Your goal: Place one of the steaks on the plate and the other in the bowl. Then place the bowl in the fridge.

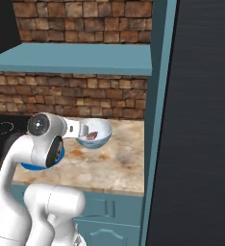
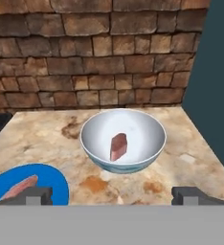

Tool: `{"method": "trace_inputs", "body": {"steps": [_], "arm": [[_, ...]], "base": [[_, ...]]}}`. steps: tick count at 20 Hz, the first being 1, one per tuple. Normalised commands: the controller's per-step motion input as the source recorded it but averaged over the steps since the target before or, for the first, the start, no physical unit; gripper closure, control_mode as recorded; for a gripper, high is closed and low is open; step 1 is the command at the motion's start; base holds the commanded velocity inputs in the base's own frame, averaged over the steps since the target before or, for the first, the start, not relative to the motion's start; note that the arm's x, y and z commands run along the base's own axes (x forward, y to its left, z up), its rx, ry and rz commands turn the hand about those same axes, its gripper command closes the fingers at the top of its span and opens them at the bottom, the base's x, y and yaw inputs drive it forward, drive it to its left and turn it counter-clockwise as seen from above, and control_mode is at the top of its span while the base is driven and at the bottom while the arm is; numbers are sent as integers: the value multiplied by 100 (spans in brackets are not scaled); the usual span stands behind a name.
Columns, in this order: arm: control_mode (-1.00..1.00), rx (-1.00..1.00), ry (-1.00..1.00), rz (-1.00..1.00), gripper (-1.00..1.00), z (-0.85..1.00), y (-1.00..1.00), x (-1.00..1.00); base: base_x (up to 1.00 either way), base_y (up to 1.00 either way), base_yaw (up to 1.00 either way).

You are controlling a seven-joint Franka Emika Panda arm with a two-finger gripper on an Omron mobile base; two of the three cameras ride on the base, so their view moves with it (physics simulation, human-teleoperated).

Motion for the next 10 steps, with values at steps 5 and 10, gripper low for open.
{"method": "trace_inputs", "body": {"steps": [5, 10], "arm": [[-100, 0, -15, 0, -100, 60, 0, -55], [100, 0, -5, 0, -100, 25, 0, -56]], "base": [[0, 0, 0], [-19, 10, -1]]}}
